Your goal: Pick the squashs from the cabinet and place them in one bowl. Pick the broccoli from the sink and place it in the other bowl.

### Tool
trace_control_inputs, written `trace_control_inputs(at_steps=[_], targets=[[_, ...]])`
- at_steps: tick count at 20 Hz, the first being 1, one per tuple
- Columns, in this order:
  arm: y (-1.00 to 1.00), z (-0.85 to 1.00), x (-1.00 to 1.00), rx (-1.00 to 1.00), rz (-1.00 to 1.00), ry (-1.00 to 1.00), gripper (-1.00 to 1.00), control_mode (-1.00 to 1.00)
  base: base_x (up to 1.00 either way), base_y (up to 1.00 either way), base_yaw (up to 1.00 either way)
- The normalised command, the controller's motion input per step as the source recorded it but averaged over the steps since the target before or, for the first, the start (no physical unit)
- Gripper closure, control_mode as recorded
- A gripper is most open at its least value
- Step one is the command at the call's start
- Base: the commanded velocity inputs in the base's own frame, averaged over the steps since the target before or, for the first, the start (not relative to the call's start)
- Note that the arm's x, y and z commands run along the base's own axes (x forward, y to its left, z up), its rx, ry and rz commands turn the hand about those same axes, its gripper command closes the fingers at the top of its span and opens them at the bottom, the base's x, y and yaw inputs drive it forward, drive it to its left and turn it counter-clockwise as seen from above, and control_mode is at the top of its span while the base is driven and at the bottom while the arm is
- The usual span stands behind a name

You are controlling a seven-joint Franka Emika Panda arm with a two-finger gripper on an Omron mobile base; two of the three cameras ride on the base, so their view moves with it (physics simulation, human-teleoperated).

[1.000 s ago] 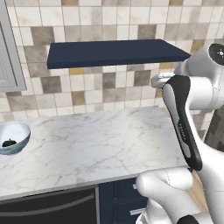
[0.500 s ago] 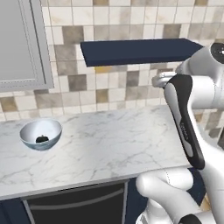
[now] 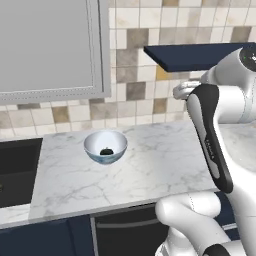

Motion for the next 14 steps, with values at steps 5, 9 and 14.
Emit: trace_control_inputs(at_steps=[5, 9, 14], targets=[[0.0, 0.0, 0.0, 0.0, 0.0, 0.0, 1.0, 1.0, 0.0, 0.87, 0.0], [0.0, 0.0, 0.0, 0.0, 0.0, 0.0, 1.0, 1.0, 0.0, 0.87, 0.0], [0.0, 0.0, 0.0, 0.0, 0.0, 0.0, 1.0, 1.0, 0.0, 0.85, 0.0]])
